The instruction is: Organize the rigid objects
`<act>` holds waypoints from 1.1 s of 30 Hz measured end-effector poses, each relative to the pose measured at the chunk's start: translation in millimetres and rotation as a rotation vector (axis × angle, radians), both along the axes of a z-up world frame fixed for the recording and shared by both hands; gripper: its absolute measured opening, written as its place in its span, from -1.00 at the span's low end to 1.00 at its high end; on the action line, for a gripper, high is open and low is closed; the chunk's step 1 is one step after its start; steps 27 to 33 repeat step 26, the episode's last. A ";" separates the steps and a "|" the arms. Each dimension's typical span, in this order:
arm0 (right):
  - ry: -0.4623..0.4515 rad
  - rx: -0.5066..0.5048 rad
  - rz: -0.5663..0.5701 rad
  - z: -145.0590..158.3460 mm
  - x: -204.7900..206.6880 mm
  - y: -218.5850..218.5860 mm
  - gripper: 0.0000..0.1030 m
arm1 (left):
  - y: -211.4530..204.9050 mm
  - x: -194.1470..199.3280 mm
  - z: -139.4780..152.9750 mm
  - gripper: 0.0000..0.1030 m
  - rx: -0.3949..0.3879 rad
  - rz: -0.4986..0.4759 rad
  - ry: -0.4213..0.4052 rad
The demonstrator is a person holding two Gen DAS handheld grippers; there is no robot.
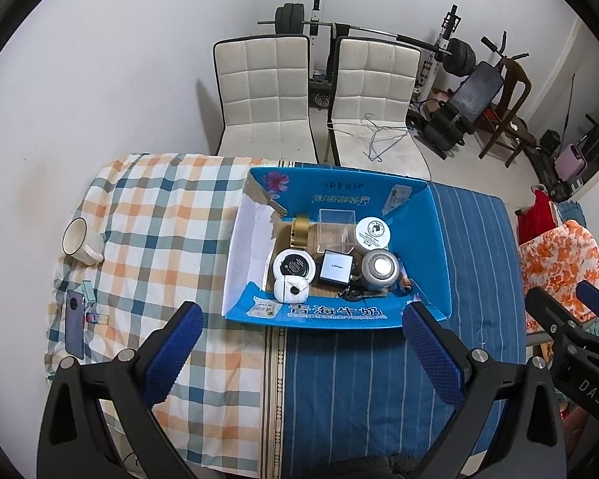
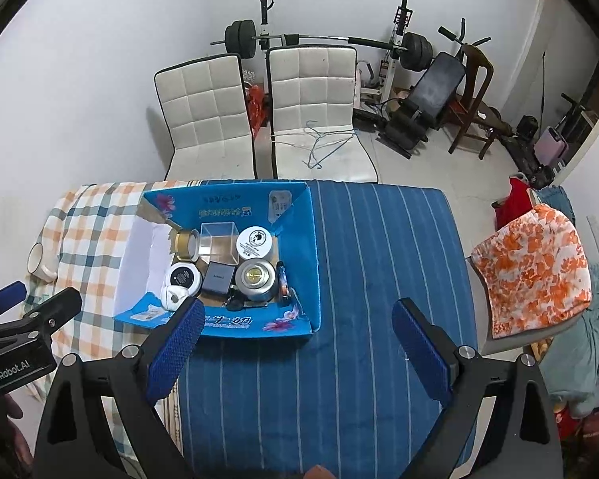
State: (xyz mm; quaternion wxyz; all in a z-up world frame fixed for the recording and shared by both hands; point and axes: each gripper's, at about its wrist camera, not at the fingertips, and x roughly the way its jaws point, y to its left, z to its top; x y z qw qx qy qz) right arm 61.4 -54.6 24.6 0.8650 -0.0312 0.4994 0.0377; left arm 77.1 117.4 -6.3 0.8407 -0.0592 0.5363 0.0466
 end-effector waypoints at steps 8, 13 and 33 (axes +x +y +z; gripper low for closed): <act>0.012 -0.004 0.008 -6.3 -0.3 2.5 0.88 | -0.9 -1.4 -5.3 0.99 0.002 0.005 0.004; 0.004 -0.009 0.002 -7.7 -1.1 4.0 0.88 | -0.5 -2.7 -6.0 0.99 0.002 0.007 0.005; -0.001 -0.019 0.008 -3.8 1.0 3.0 0.88 | 3.5 -3.5 -4.7 0.99 0.008 0.018 0.001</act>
